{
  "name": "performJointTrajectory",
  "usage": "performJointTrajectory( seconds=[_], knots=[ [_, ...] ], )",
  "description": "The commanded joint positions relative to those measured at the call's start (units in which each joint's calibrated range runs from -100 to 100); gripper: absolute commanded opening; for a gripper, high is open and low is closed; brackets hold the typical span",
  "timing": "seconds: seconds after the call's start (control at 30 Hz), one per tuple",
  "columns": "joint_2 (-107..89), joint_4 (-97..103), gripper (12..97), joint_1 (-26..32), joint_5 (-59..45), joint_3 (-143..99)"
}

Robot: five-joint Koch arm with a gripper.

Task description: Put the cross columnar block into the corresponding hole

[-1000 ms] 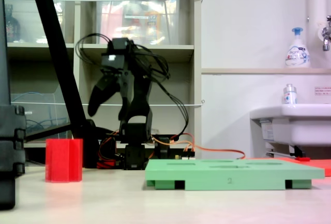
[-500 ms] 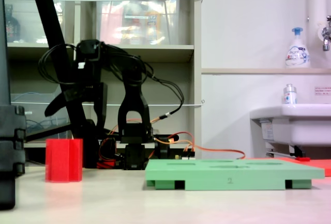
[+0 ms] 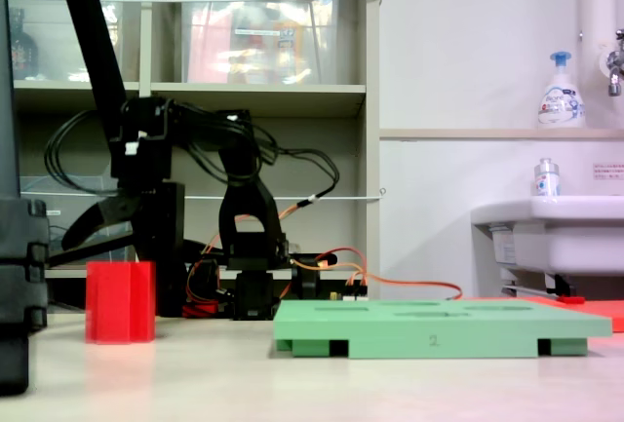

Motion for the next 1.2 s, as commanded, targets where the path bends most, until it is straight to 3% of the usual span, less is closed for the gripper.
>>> performJointTrajectory(
  seconds=[0.0,0.17,0.5,0.67,1.17],
  knots=[
    [1.3,-2.5,81.9,0.0,-1.2,4.1],
    [5.4,-2.5,81.2,0.0,-1.4,4.1],
    [6.0,-3.1,50.7,0.0,-1.4,-0.5],
    [3.4,-3.1,43.6,-0.5,-1.4,-5.4],
    [-26.3,-3.1,42.9,2.2,2.3,-8.9]
  ],
)
